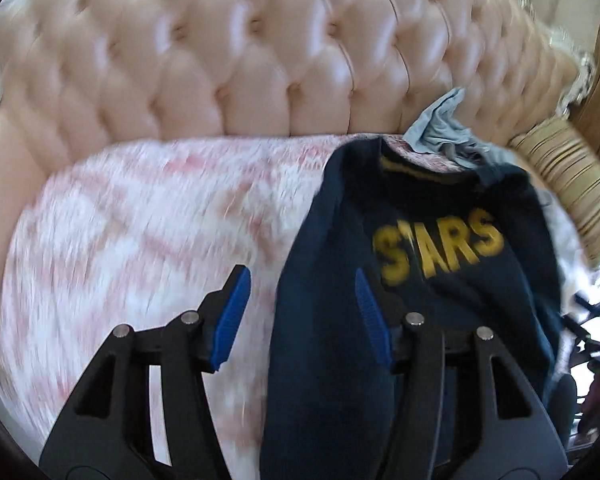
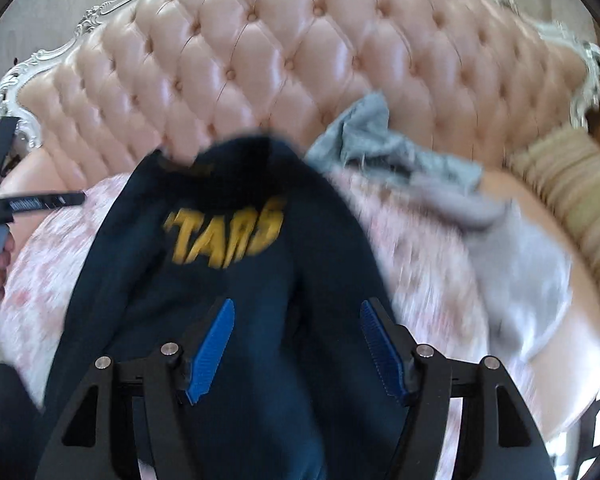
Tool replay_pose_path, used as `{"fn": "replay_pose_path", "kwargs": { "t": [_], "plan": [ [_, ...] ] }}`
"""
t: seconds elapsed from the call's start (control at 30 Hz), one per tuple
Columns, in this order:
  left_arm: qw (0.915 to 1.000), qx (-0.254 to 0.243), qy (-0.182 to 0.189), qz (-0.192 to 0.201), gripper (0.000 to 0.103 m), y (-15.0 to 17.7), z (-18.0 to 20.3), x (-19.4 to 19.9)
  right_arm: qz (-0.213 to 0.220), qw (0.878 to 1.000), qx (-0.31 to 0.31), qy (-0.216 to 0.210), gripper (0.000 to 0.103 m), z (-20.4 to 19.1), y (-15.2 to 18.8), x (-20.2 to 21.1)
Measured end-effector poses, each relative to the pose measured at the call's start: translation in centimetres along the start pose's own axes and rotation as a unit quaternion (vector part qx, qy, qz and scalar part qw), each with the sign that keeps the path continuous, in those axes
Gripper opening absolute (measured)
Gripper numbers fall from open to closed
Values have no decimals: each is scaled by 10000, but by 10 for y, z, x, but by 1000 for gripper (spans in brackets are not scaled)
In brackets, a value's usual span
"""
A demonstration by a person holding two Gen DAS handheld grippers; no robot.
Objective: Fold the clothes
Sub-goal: 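Lay the sweatshirt flat on the bed and open both tools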
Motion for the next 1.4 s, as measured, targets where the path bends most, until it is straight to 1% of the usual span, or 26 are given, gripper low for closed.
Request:
{"fn": "replay_pose_path", "kwargs": {
  "t": [0.03, 0.1, 0.17, 0.23, 0.3, 0.37, 0.43, 0.57, 0.63, 0.7, 0.73, 0.77, 0.8, 0.87, 0.9, 0.97, 1.03, 1.07, 1.1, 1.17, 1.2, 1.27, 1.3, 1.33, 1.37, 1.4],
  "plan": [
    [9999, 135, 44, -45, 58, 17, -8, 16, -105, 9999, -7, -24, 67, -4, 17, 8],
    [9982, 536, 149, -221, 58, 63, -24, 49, -291, 9996, 29, -50, 67, -10, 47, 21],
    [9948, 852, 248, -503, 58, 113, -35, 73, -453, 9989, 125, 36, 67, -8, 71, 27],
    [9934, 854, 225, -729, 58, 150, -39, 86, -593, 9982, 18, 78, 67, -4, 88, 32],
    [9896, 975, 349, -995, 58, 186, -38, 96, -610, 9981, -112, 45, 67, -4, 95, 36],
    [9829, 1319, 485, -1187, 58, 207, -38, 98, -540, 9985, -101, -47, 67, -12, 93, 42],
    [9769, 1551, 576, -1351, 58, 222, -38, 96, -482, 9986, 85, -205, 67, -28, 88, 47],
    [9704, 1679, 542, -1652, 58, 245, -32, 83, -383, 9966, 536, -485, 67, -60, 82, 56],
    [9680, 1724, 577, -1732, 58, 252, -29, 74, -366, 9952, 755, -504, 67, -67, 82, 60],
    [9638, 1803, 696, -1836, 58, 257, -25, 66, -412, 9946, 791, -536, 67, -69, 84, 61],
    [9618, 1853, 751, -1870, 52, 259, -23, 62, -438, 9943, 799, -553, 67, -70, 85, 60],
    [9604, 1883, 817, -1883, 42, 260, -21, 60, -460, 9941, 809, -563, 67, -70, 87, 60],
    [9617, 1832, 890, -1834, 7, 257, -20, 59, -481, 9938, 820, -572, 67, -70, 88, 60],
    [9677, 1611, 908, -1714, 6, 245, -20, 64, -523, 9933, 841, -590, 67, -71, 91, 59],
    [9709, 1517, 939, -1596, 6, 234, -21, 68, -544, 9931, 852, -599, 67, -71, 93, 58],
    [9814, 1243, 854, -1190, 6, 197, -31, 84, -580, 9926, 871, -621, 67, -72, 94, 57],
    [9905, 1052, 614, -636, 6, 143, -54, 102, -583, 9926, 864, -618, 67, -72, 93, 56],
    [9947, 889, 371, -348, 6, 113, -71, 112, -590, 9926, 848, -630, 67, -73, 92, 56],
    [9979, 646, 31, -45, 6, 81, -90, 120, -606, 9926, 826, -644, 67, -73, 93, 55],
    [9981, 310, -493, 217, 6, 42, -119, 120, -637, 9925, 821, -641, 67, -73, 95, 54],
    [9967, 157, -740, 282, 6, 26, -133, 116, -644, 9924, 827, -647, 67, -74, 95, 54],
    [9950, 36, -1002, 37, 8, 18, -150, 91, -658, 9921, 837, -659, 67, -75, 96, 54],
    [9924, 44, -1209, -218, 13, 22, -162, 73, -677, 9921, 839, -645, 67, -74, 97, 54],
    [9891, 90, -1416, -399, 15, 29, -171, 64, -699, 9920, 840, -627, 67, -73, 98, 53],
    [9861, 174, -1576, -502, 15, 35, -179, 59, -704, 9921, 831, -614, 67, -72, 98, 53],
    [9852, 288, -1617, -486, 15, 42, -181, 62, -705, 9923, 820, -601, 67, -70, 97, 53]
  ]
}}
Point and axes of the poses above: each gripper's, at about its wrist camera, not at the fingertips, and x roughly against the way its jaws point, z to its right, y to its underside, the point moved 10 cm from there along -x, roughly the way its jaws point, and after that the axes turned 11 degrees about z, right-handed, at the moved point
